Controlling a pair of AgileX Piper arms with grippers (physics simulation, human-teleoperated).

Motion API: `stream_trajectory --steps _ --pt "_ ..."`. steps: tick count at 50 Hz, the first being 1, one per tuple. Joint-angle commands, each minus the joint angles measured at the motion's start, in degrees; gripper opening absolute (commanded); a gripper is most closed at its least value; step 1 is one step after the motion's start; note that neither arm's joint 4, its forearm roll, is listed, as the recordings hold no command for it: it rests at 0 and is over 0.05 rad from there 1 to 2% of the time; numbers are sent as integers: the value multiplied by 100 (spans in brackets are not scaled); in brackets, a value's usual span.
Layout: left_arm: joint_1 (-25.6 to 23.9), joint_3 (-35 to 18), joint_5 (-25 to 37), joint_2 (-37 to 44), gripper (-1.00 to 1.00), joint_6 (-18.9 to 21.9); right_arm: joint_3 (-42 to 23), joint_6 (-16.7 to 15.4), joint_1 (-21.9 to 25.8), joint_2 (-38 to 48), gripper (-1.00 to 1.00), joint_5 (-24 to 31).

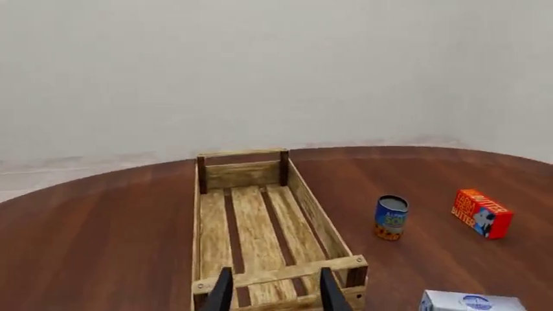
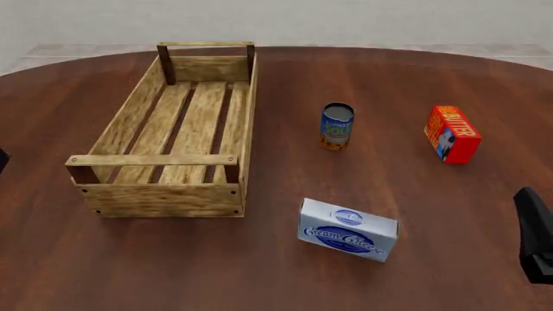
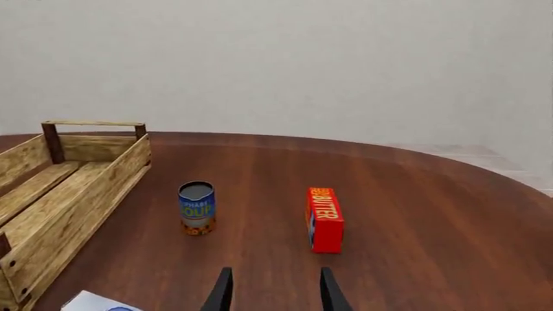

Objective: Pick up the cream cheese and put it in the tray.

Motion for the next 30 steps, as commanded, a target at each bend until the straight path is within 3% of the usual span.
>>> stream_trajectory --steps 1,6,11,22,23,26,27,30 --pt "-830 -469 -407 831 100 434 -17 20 -33 -2 100 1" --pt "-1258 -750 -572 1343 100 720 -37 31 -32 -2 100 28" --pt "-2005 -1082 -684 2065 100 1052 -17 21 -4 -2 100 14" --pt "-2618 -1603 -805 3340 100 1041 -49 43 -26 -3 100 37" --pt "-2570 -1620 -912 3358 100 1199 -61 52 -24 -3 100 56" --pt "-2496 -1746 -906 3665 100 1078 -85 63 -21 4 100 69" --pt "-2672 -1849 -940 3805 100 1218 -74 60 -12 -3 100 68" --pt "-2833 -2005 -873 3948 100 1138 -75 67 -15 -3 100 73"
